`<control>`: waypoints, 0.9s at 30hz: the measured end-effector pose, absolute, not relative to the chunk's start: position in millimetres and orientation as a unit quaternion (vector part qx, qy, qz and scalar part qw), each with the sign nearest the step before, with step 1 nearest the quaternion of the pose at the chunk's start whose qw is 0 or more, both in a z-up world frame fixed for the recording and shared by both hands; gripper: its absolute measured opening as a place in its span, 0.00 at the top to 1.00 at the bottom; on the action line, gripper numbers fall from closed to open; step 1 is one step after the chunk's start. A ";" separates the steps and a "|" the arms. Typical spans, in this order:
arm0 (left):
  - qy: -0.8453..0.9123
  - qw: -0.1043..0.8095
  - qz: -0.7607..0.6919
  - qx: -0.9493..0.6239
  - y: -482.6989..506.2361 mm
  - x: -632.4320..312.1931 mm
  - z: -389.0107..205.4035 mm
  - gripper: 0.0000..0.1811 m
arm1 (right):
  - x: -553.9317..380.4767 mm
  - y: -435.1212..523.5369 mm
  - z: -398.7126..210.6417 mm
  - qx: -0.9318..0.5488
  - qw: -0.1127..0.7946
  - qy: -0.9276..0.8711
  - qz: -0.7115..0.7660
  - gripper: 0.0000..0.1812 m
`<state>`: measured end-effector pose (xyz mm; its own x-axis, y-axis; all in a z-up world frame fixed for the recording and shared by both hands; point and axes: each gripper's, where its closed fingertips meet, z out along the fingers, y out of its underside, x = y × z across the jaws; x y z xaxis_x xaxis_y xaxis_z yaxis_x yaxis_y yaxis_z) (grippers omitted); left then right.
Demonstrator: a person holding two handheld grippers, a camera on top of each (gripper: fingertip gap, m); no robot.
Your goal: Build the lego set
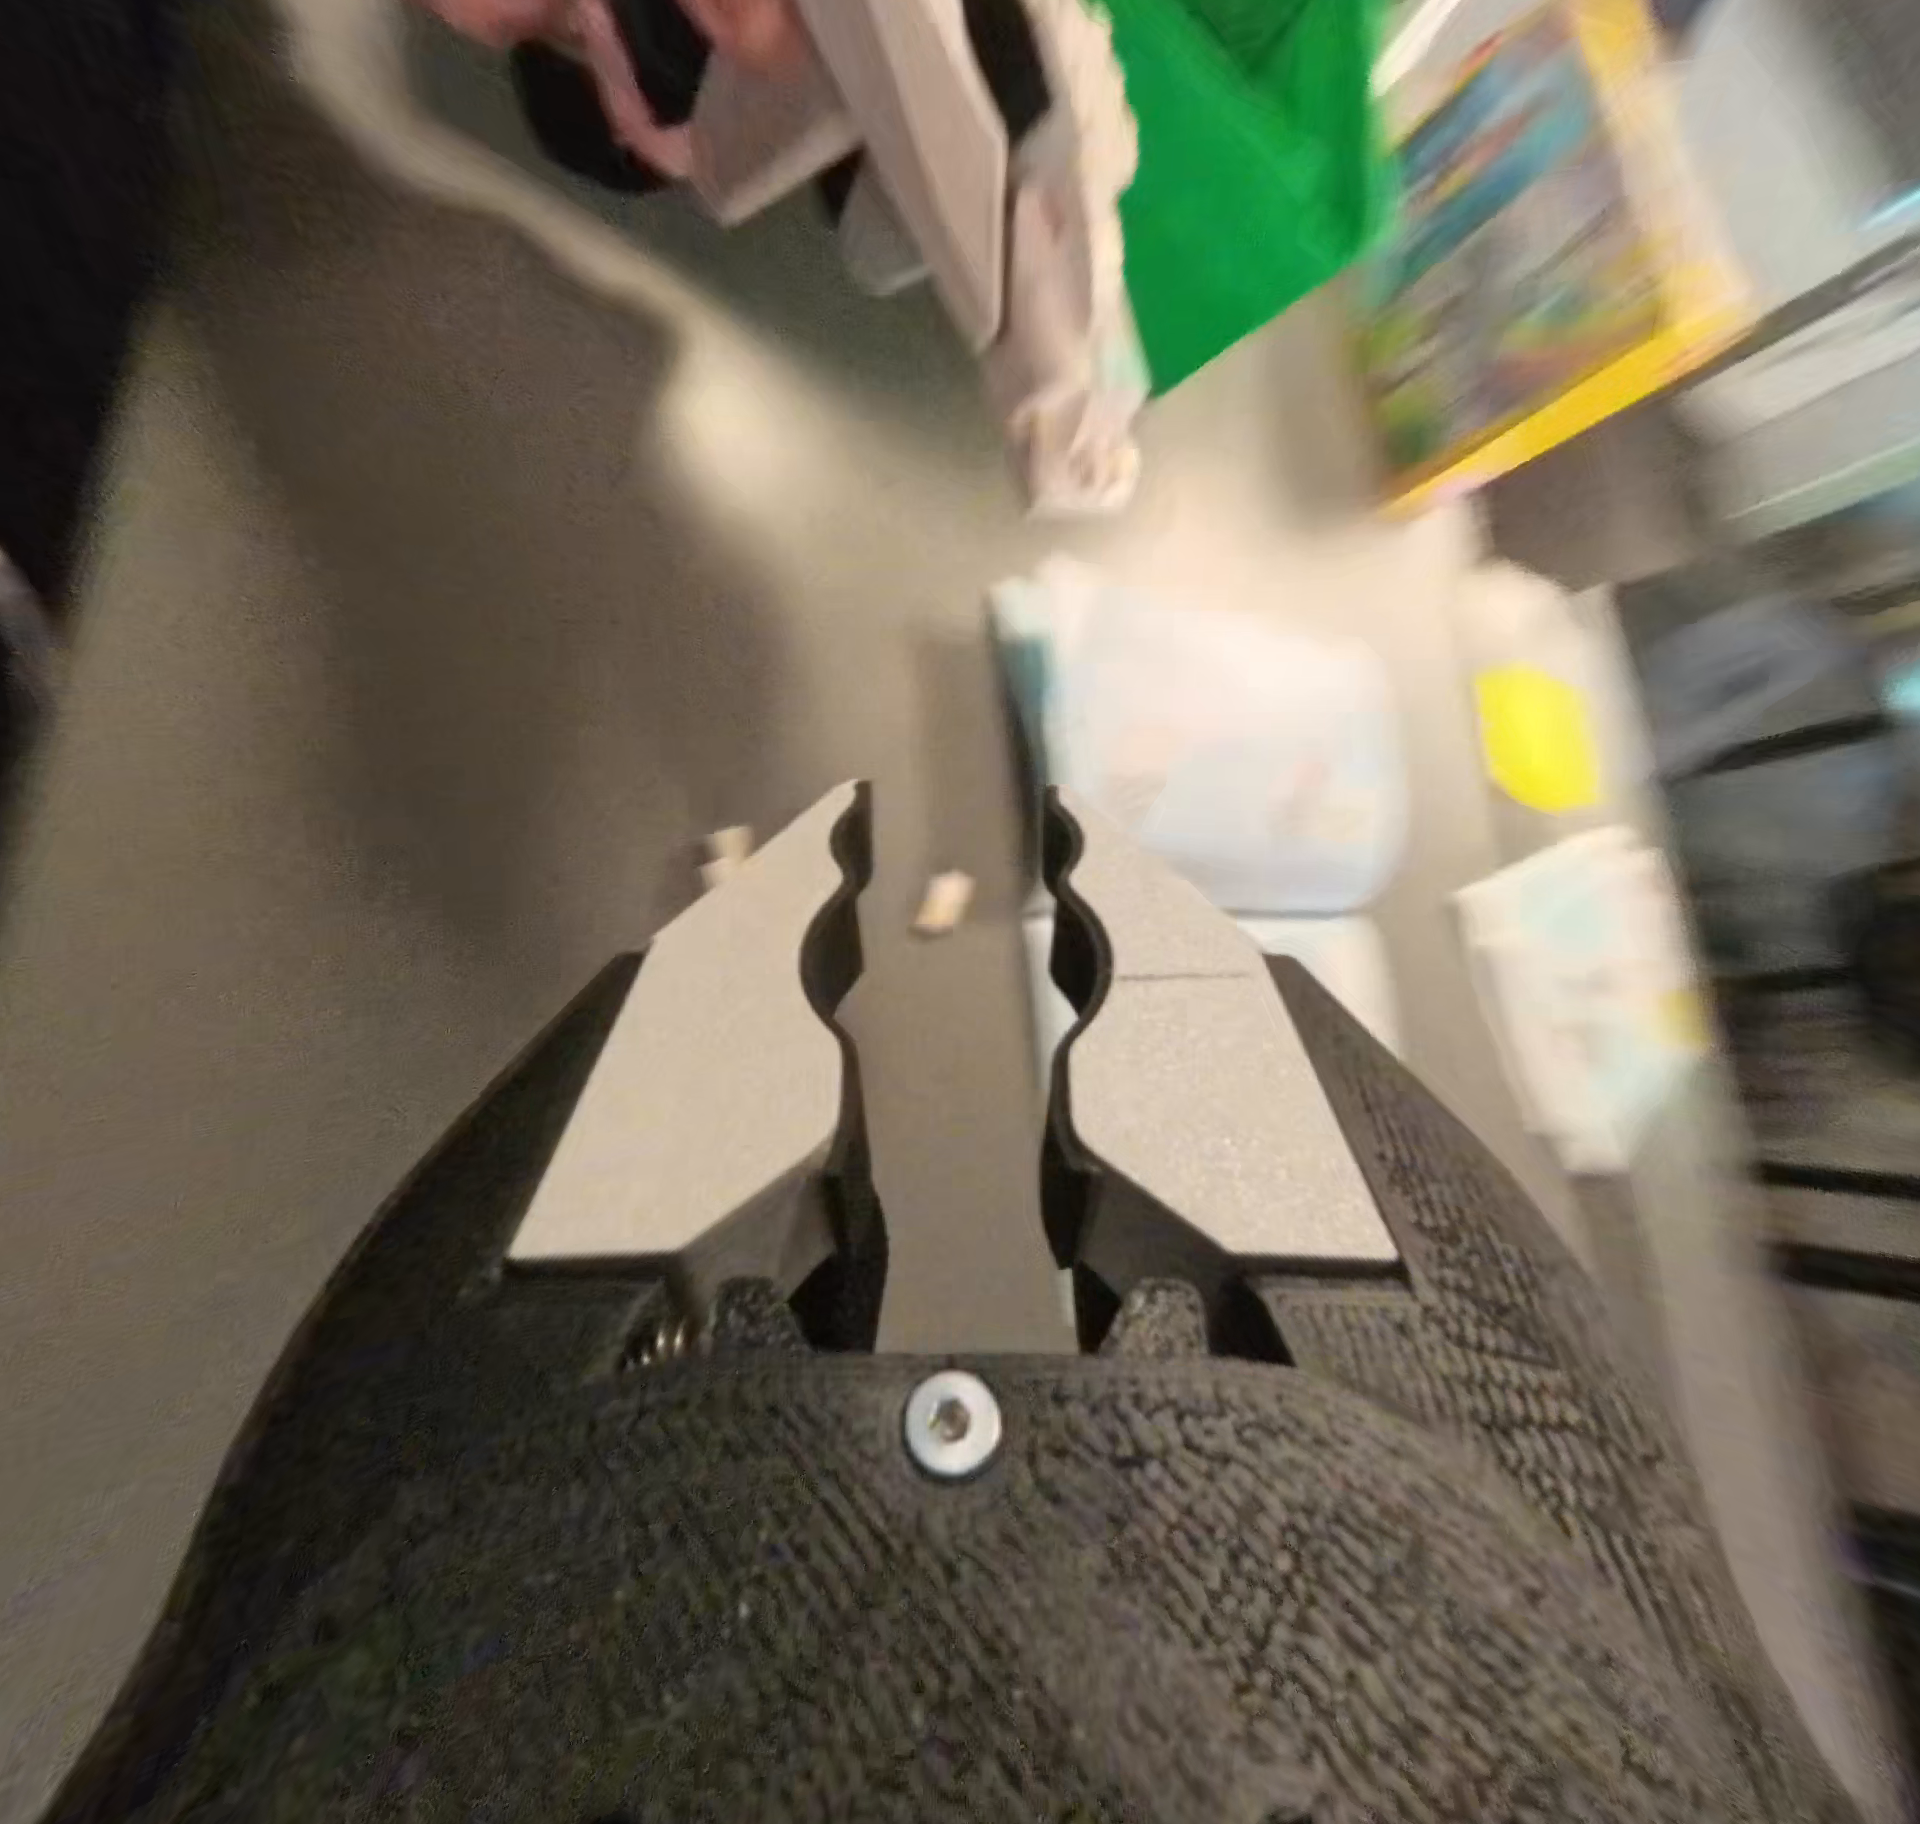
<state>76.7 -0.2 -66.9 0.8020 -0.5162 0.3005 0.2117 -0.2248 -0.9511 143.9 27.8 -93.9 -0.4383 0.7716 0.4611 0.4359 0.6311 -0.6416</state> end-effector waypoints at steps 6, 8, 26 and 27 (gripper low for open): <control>0.105 0.594 -0.303 -0.738 0.6 78.2 -92.0 0.81 | 164.7 9.9 -145.2 -0.483 0.196 -0.794 0.313 0.87; 0.116 0.594 -0.299 -0.738 0.2 80.1 -92.0 0.81 | 162.3 10.5 -154.3 -0.475 0.207 -0.802 0.296 0.89; 0.152 0.599 -0.332 -0.713 -8.5 93.1 -85.2 0.81 | 138.9 33.1 -124.7 -0.167 0.455 -0.875 0.018 0.98; 0.151 0.600 -0.331 -0.713 -8.3 92.7 -85.2 0.81 | 140.2 29.6 -133.4 -0.129 0.455 -0.881 -0.012 0.98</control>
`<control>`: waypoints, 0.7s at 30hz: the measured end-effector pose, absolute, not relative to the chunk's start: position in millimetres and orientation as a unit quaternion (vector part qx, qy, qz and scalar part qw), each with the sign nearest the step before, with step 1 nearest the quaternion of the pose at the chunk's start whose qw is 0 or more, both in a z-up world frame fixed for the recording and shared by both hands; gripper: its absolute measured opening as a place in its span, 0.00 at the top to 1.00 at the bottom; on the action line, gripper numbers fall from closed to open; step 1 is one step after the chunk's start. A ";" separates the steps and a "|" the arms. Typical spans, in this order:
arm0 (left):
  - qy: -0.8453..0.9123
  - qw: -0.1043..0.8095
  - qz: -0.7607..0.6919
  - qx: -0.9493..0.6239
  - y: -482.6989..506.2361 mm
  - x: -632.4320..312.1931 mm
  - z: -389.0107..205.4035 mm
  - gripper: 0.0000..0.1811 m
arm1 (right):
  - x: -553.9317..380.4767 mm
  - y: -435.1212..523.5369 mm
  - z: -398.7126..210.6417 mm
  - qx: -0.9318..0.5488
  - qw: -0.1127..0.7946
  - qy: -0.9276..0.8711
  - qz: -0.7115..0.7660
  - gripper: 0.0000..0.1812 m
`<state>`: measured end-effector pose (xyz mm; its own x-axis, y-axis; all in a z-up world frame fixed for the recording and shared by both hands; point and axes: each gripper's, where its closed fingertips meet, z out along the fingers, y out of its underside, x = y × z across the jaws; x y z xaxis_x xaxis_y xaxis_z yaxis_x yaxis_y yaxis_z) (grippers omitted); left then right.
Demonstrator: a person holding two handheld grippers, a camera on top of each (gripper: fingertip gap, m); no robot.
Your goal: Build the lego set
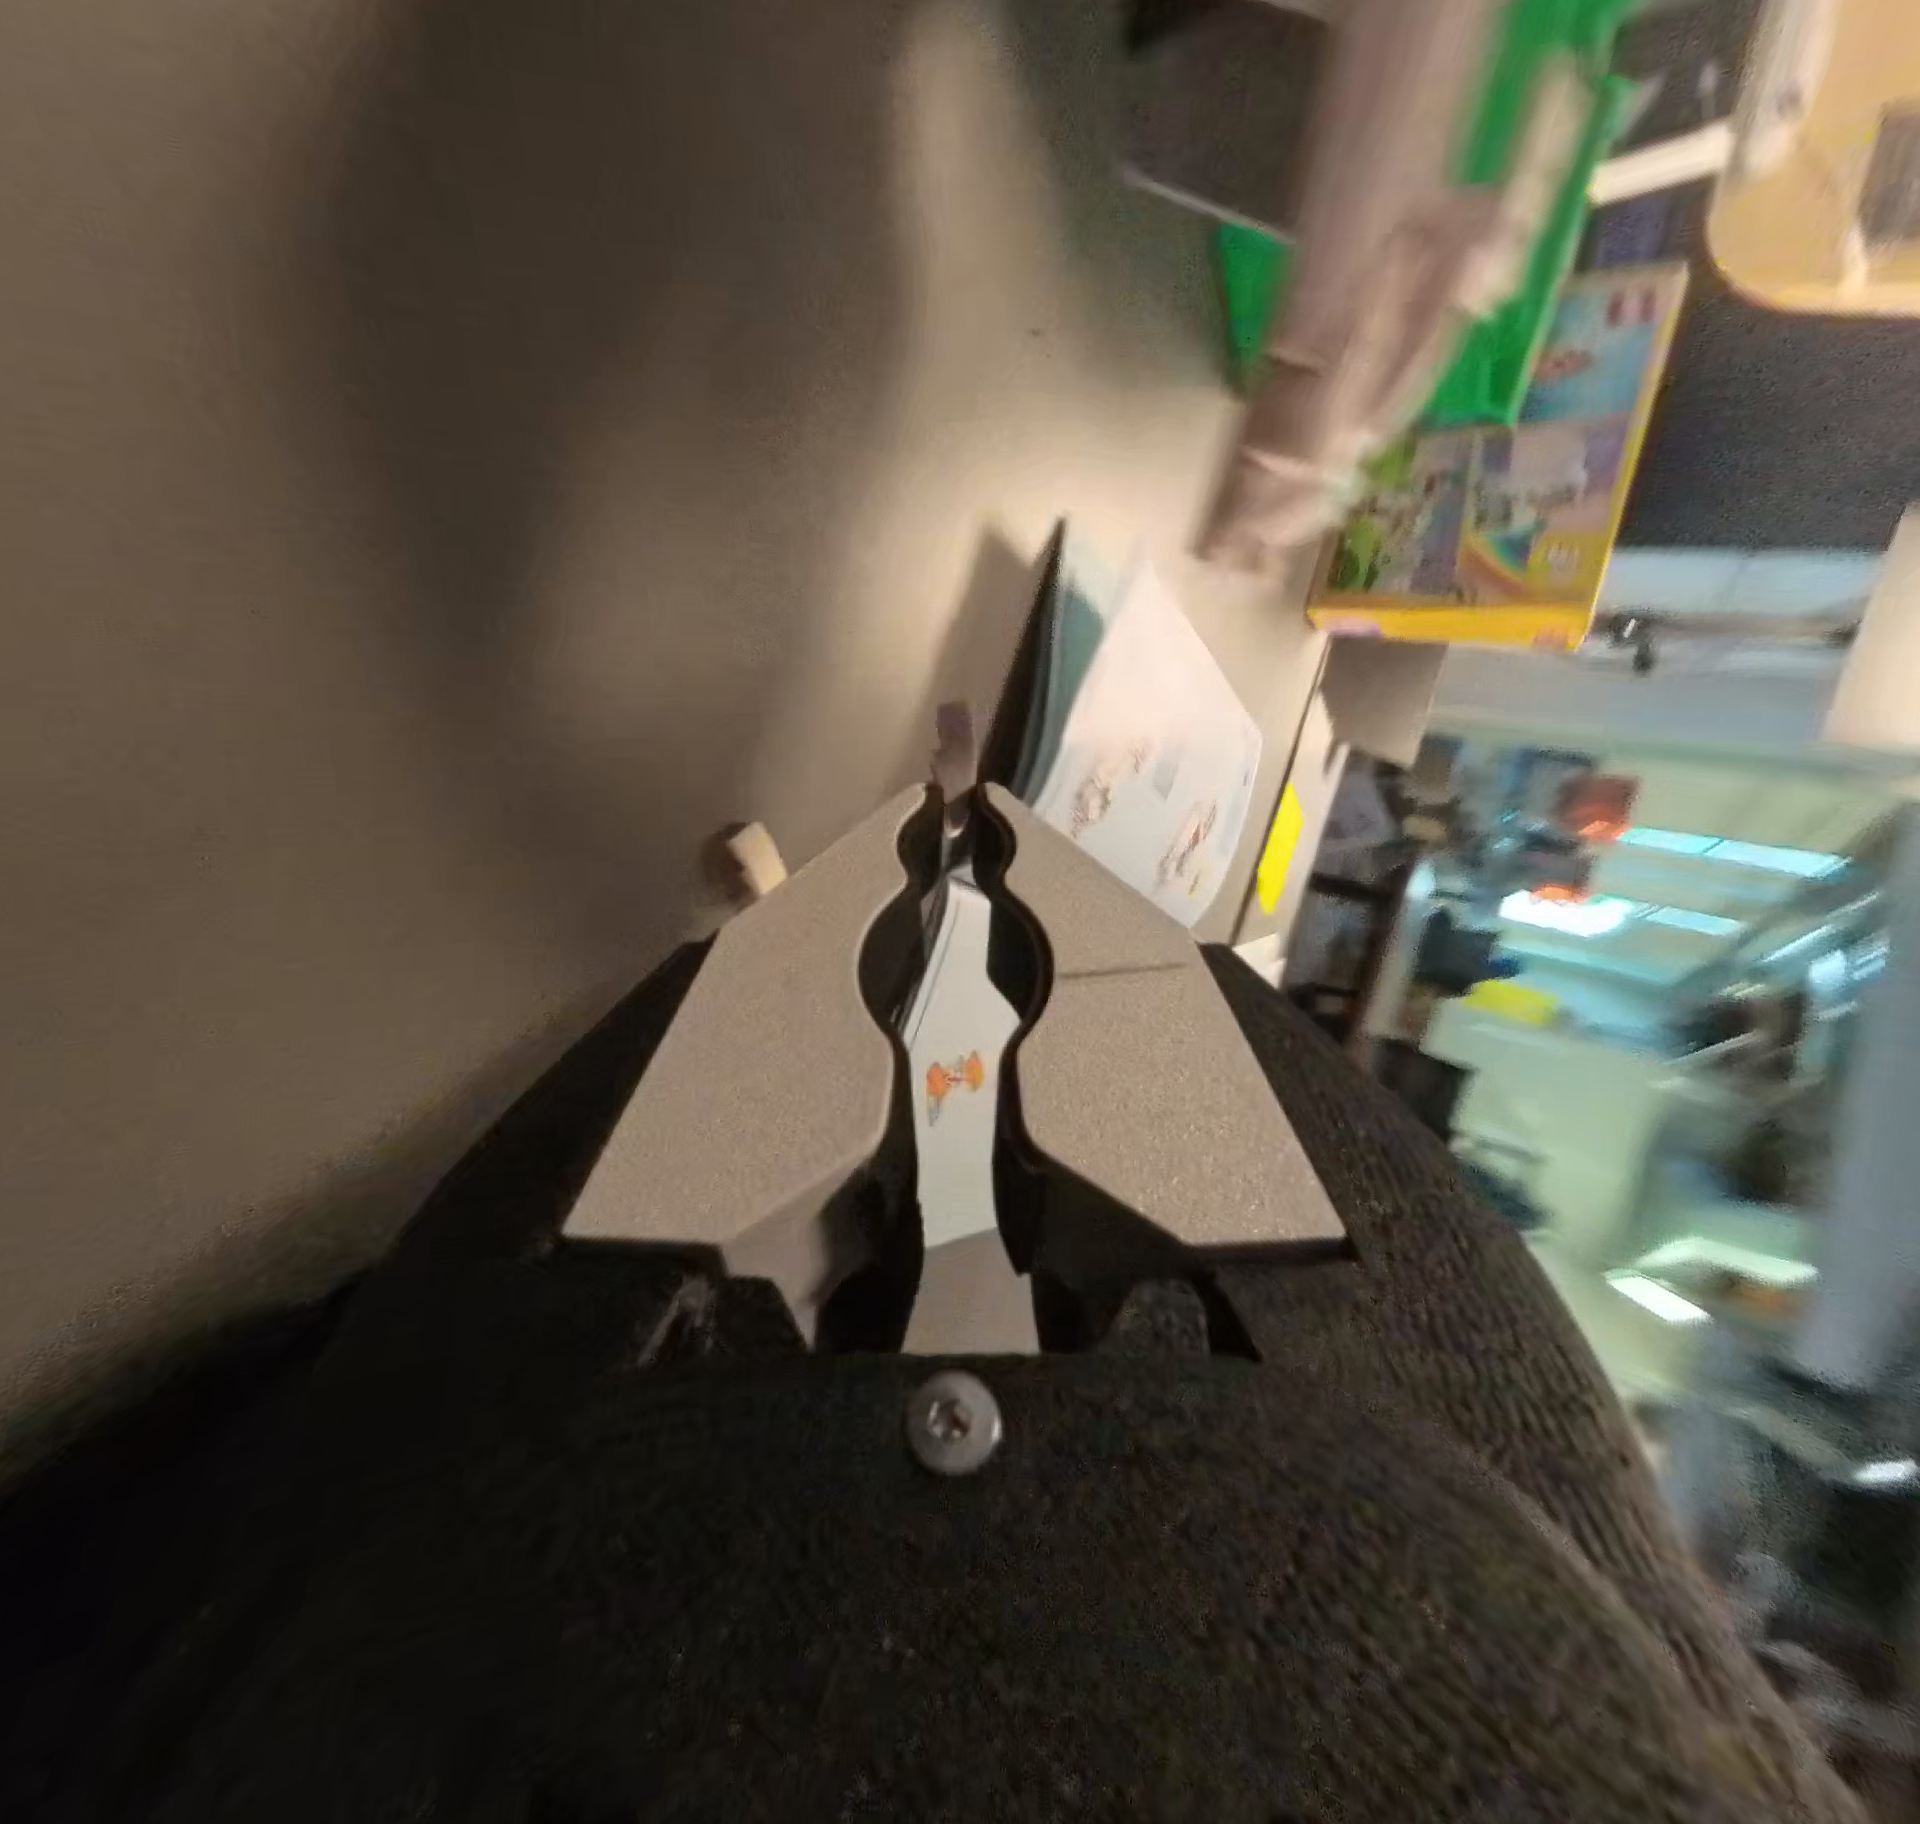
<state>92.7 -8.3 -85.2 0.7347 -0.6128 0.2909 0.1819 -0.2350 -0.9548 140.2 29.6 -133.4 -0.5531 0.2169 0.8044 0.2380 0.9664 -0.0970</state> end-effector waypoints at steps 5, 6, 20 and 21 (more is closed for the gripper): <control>0.151 0.599 -0.329 -0.714 -8.8 92.6 -86.1 0.81 | 142.3 25.6 -153.6 0.014 0.462 -0.879 -0.115 0.98; 0.152 0.599 -0.328 -0.714 -8.9 92.9 -86.1 0.81 | 143.0 25.4 -155.1 0.032 0.460 -0.879 -0.124 0.98; 0.158 0.594 -0.337 -0.714 -9.7 96.9 -87.2 0.81 | 184.8 26.9 -179.4 0.233 0.360 -0.891 -0.150 0.96; 0.158 0.593 -0.337 -0.714 -9.7 96.9 -87.5 0.81 | 187.6 26.5 -178.5 0.227 0.356 -0.895 -0.141 0.95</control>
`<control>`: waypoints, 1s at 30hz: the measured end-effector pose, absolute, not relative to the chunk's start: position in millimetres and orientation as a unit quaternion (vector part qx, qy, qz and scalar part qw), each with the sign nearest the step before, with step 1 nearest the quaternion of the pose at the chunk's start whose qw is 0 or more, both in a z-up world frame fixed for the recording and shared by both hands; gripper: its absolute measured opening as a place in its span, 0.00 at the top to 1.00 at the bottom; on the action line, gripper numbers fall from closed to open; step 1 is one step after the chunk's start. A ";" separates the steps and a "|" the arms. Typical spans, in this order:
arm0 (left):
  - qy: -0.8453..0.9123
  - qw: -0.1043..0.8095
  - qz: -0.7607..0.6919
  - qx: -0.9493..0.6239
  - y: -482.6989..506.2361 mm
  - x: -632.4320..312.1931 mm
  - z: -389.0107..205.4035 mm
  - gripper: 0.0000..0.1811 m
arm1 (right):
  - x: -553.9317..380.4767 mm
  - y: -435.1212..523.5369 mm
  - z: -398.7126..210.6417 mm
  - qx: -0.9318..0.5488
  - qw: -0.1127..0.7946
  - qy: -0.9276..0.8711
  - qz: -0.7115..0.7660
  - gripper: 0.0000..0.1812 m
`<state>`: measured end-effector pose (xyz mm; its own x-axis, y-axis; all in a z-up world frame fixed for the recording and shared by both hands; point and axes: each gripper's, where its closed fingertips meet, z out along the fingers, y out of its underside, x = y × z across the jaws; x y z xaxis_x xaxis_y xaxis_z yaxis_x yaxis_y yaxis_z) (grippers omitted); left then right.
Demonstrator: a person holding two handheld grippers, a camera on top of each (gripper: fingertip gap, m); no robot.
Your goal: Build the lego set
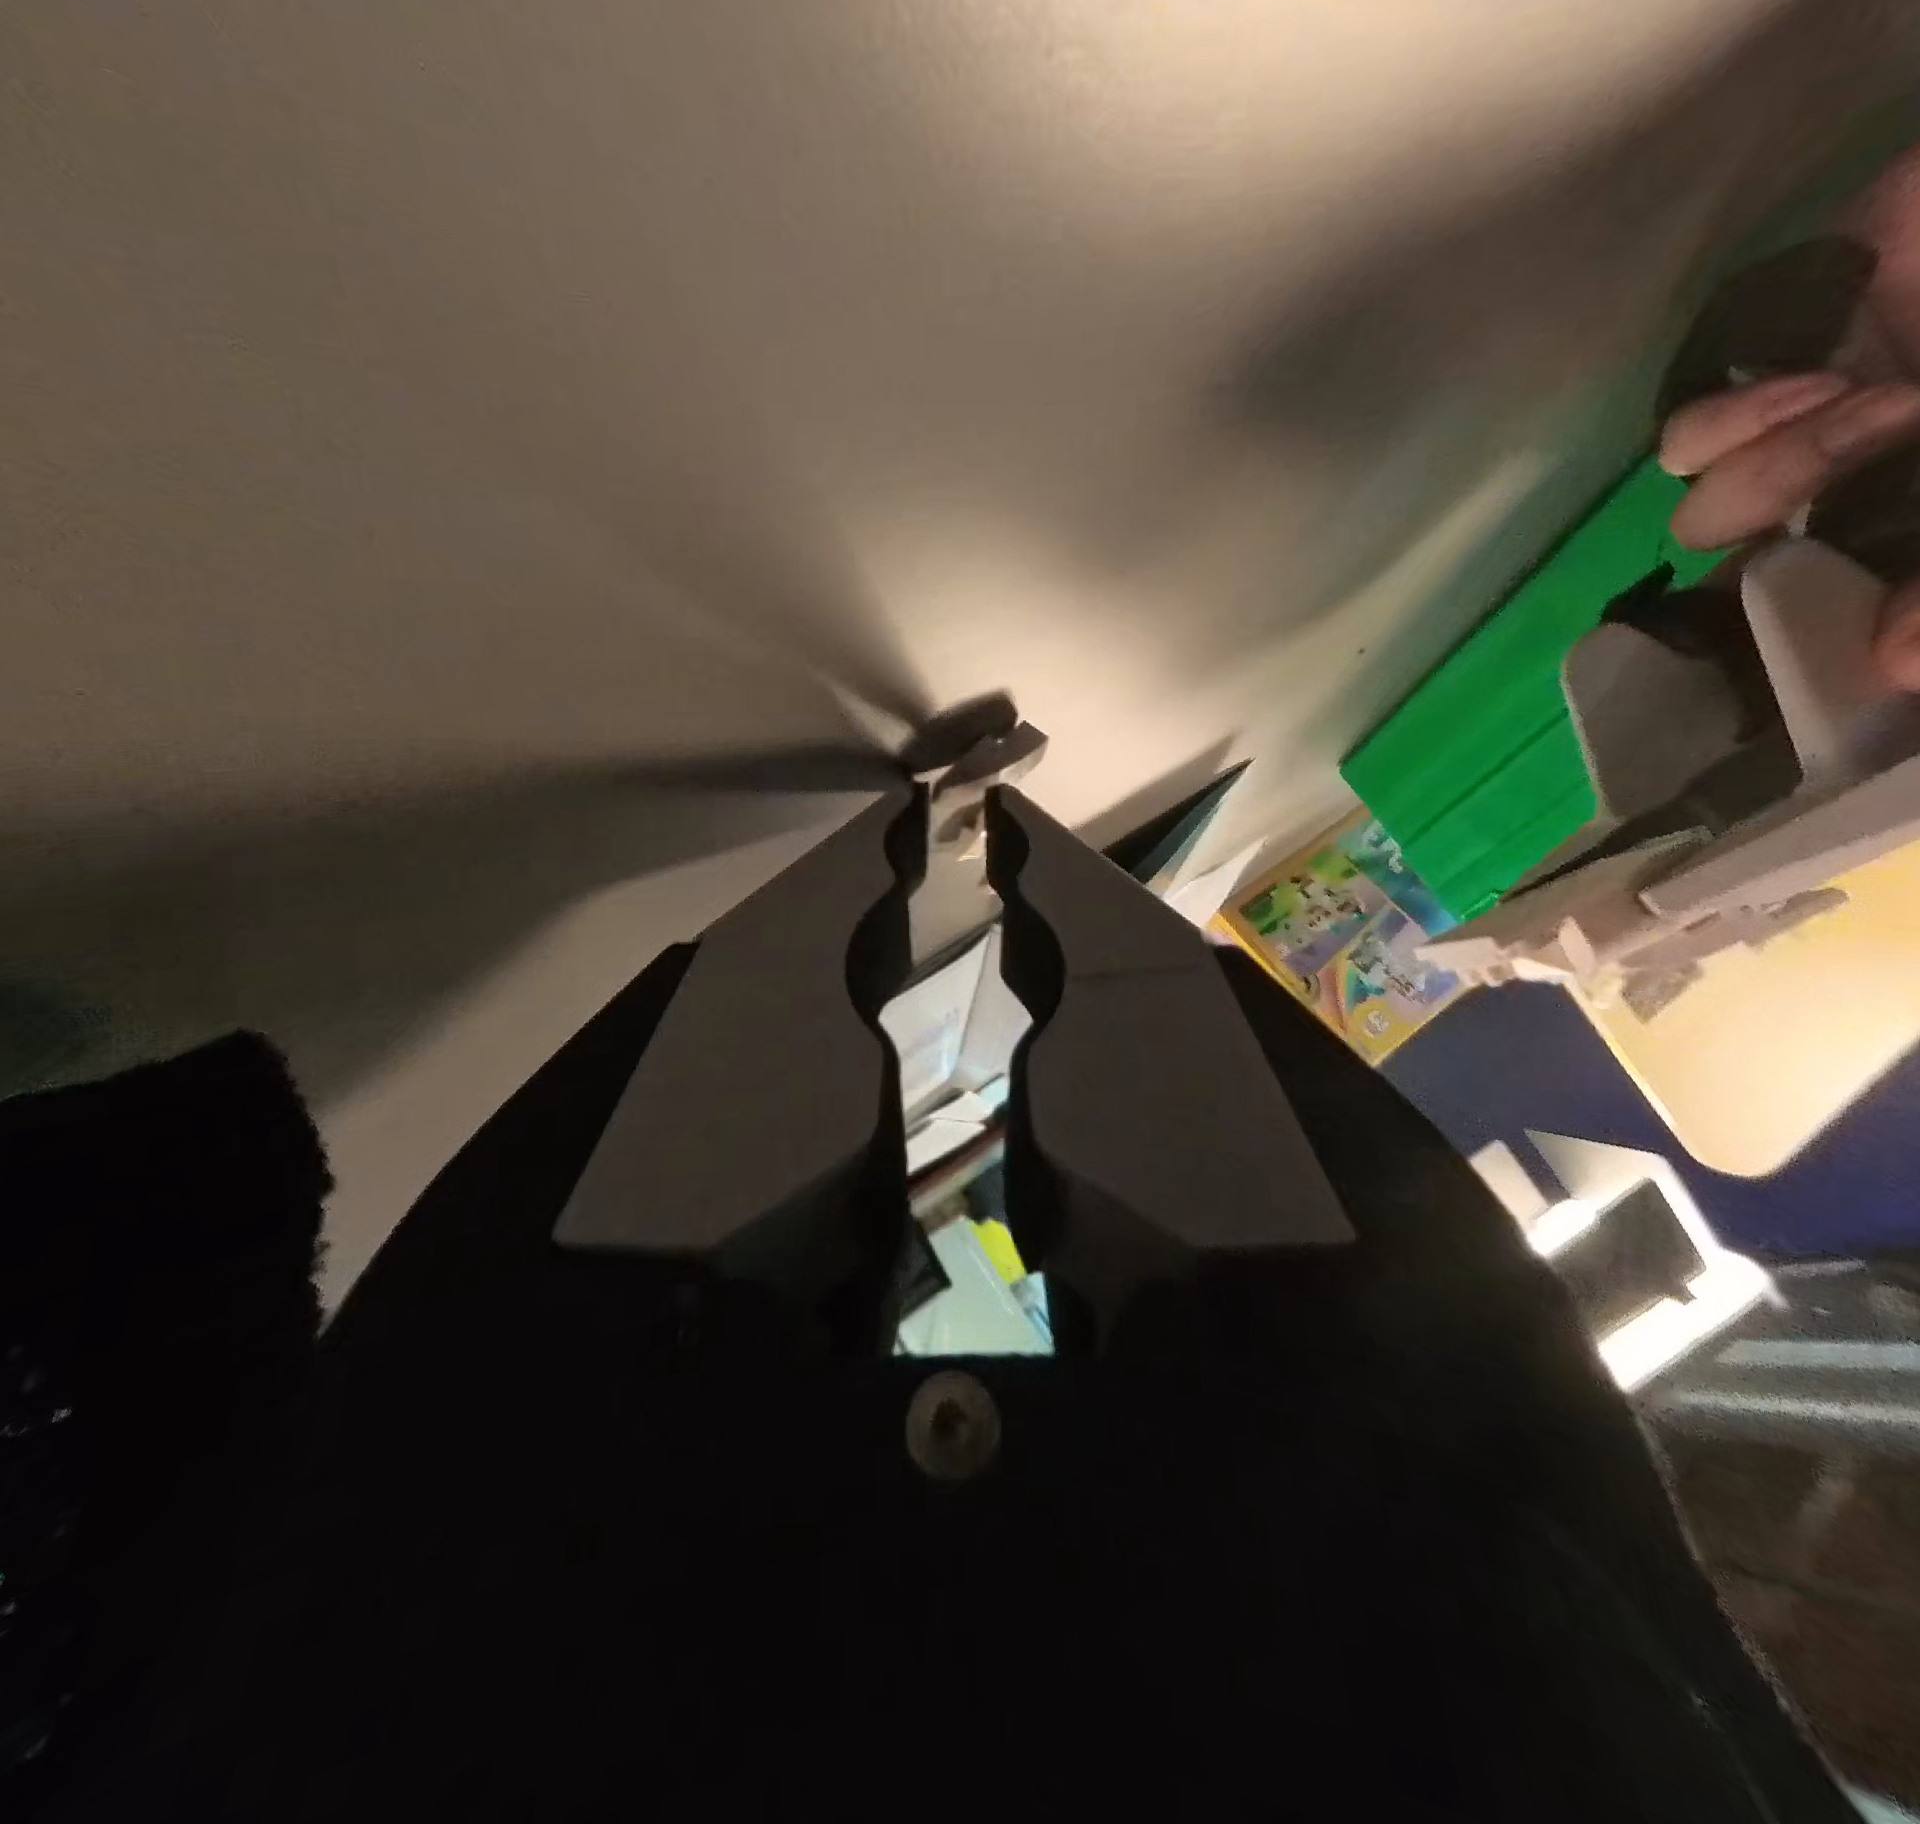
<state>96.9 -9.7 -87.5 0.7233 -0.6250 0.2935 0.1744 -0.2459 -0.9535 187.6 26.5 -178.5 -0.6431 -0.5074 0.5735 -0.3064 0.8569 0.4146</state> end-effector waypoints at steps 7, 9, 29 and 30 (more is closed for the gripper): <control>0.158 0.594 -0.341 -0.712 -10.1 97.4 -87.0 0.81 | 183.8 26.2 -150.9 -0.180 0.332 -0.919 0.117 0.90; 0.161 0.591 -0.341 -0.713 -10.2 98.7 -87.8 0.81 | 179.7 21.6 -149.8 -0.334 0.264 -0.879 0.215 0.89; 0.272 0.607 -0.294 -0.686 -24.7 126.8 -85.7 0.81 | 125.8 7.9 -66.4 -0.420 0.280 -0.782 0.366 0.97; 0.282 0.611 -0.286 -0.682 -25.9 128.9 -85.3 0.81 | 123.7 -2.1 -60.8 -0.407 0.269 -0.789 0.373 0.97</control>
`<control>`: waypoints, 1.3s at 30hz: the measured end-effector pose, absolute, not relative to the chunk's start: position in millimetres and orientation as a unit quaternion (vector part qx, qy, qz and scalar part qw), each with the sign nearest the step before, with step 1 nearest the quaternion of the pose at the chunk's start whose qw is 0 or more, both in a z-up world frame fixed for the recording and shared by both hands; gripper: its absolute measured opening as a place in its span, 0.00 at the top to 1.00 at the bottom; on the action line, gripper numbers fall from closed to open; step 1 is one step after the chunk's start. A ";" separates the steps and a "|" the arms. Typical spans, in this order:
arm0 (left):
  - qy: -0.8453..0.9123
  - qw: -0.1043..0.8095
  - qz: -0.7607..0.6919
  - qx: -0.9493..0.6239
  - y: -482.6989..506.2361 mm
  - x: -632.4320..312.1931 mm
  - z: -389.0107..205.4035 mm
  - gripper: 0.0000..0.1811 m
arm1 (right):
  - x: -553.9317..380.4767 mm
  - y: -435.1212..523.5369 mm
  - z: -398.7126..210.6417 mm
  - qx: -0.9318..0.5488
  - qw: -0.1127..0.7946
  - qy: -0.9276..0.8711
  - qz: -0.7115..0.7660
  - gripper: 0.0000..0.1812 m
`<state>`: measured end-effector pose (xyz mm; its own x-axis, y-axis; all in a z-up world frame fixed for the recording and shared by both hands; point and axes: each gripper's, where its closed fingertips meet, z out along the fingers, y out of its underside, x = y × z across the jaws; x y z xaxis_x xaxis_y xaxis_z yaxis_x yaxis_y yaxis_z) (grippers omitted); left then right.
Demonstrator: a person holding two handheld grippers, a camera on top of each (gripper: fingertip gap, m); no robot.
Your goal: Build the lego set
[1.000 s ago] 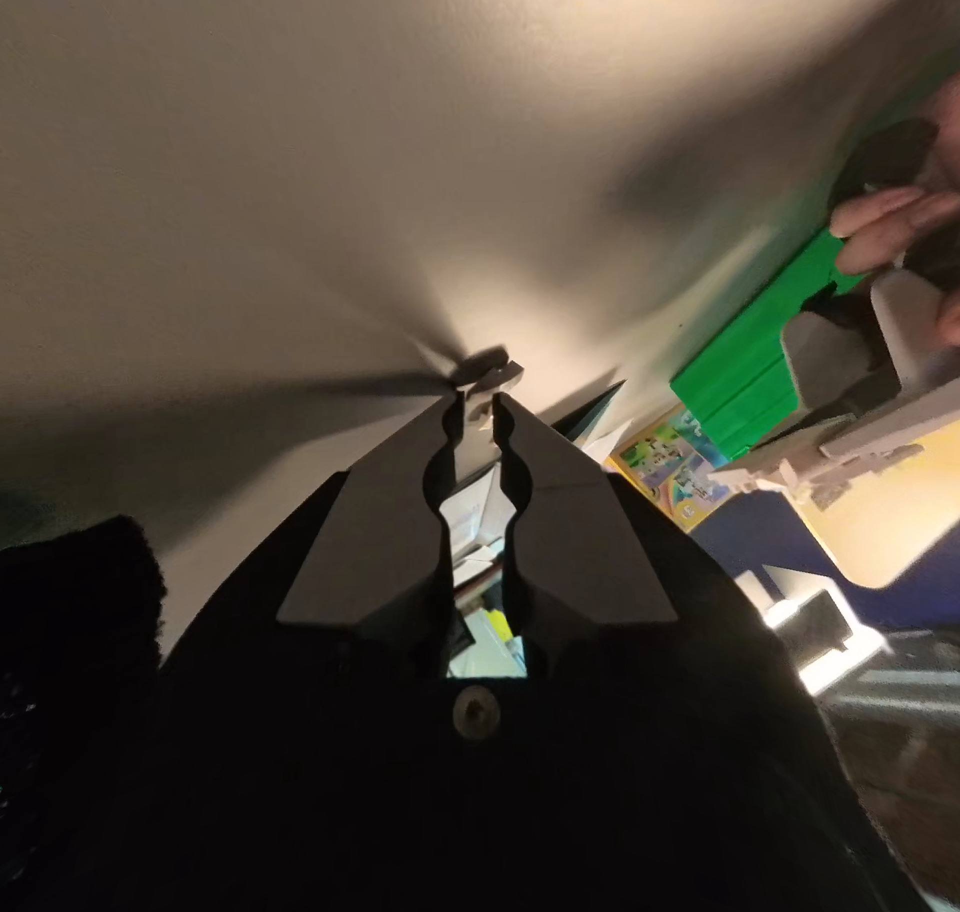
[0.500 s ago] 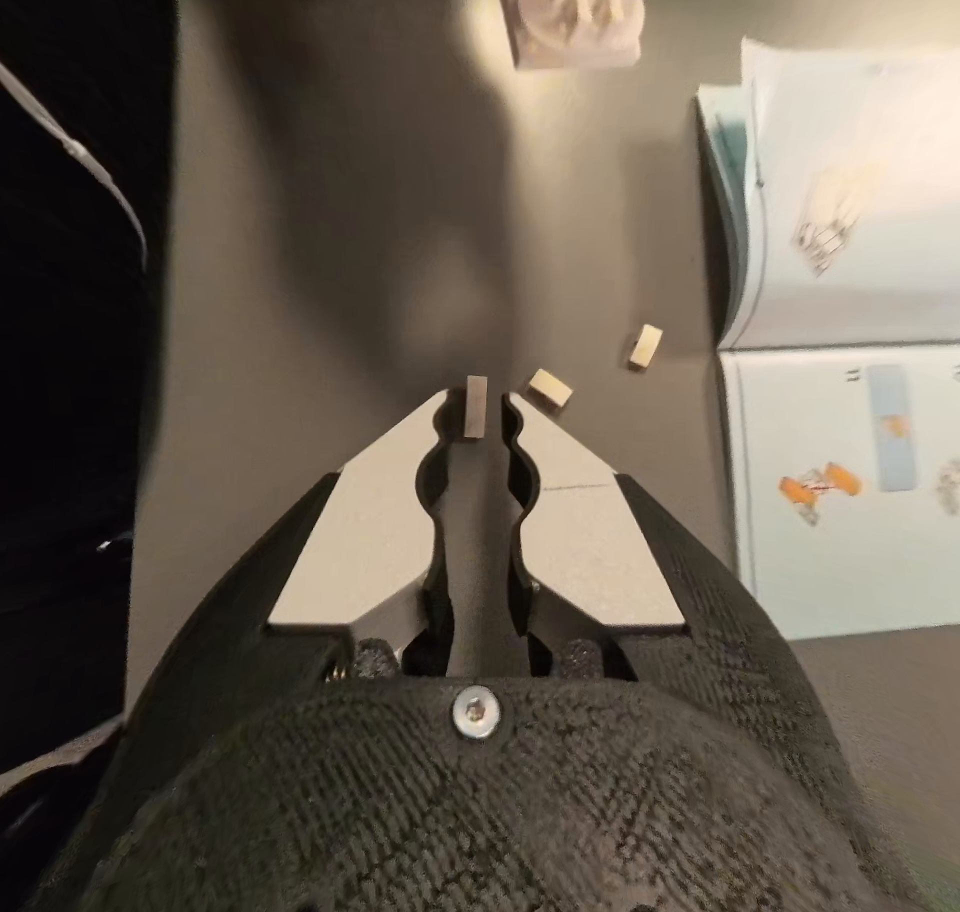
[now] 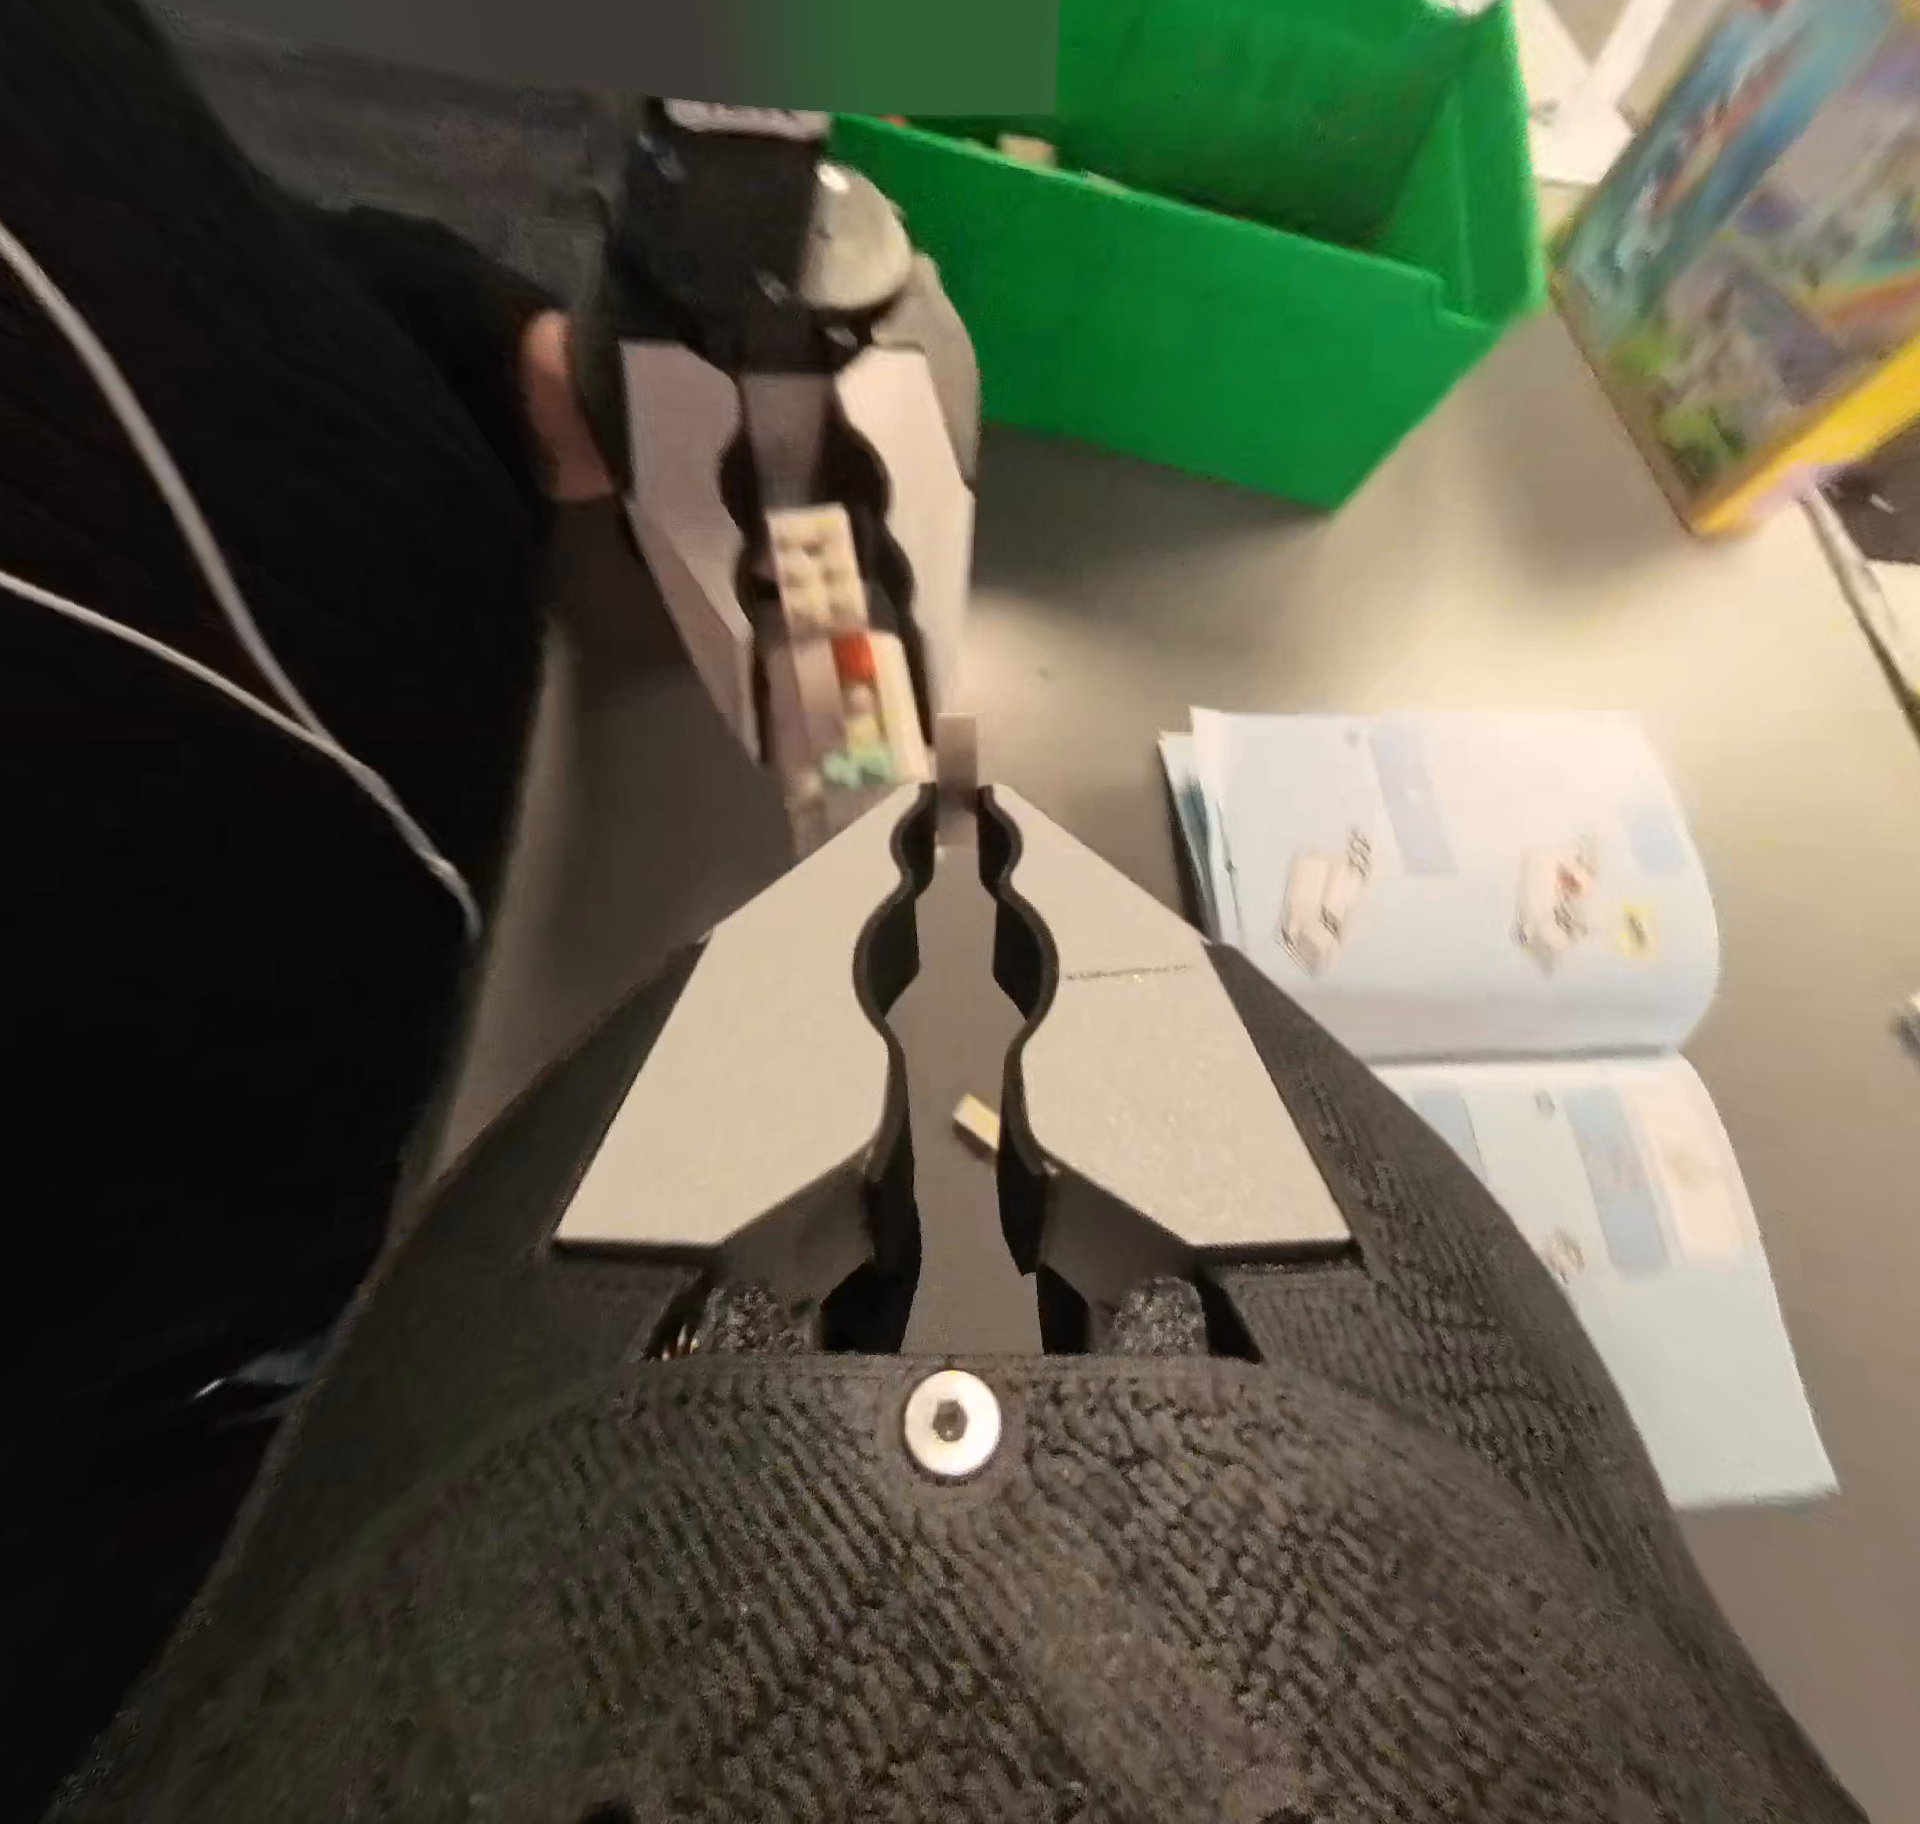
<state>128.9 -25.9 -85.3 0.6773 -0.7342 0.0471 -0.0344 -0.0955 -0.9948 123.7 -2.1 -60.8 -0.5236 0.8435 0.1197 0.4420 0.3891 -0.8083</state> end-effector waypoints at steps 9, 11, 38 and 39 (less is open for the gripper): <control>0.319 0.618 -0.269 -0.666 -32.6 138.4 -84.4 0.80 | 121.4 -35.1 -68.1 -0.344 0.208 -0.853 0.332 0.97; 0.323 0.616 -0.262 -0.669 -31.9 139.4 -86.9 0.80 | 123.3 -34.8 -70.5 -0.342 0.196 -0.860 0.323 0.97; 0.324 0.618 -0.271 -0.663 -33.7 140.0 -83.7 0.81 | 126.6 -39.8 -65.4 -0.370 0.133 -0.855 0.338 0.96; 0.325 0.618 -0.271 -0.663 -33.6 140.0 -84.1 0.81 | 126.4 -39.5 -65.8 -0.370 0.134 -0.856 0.336 0.96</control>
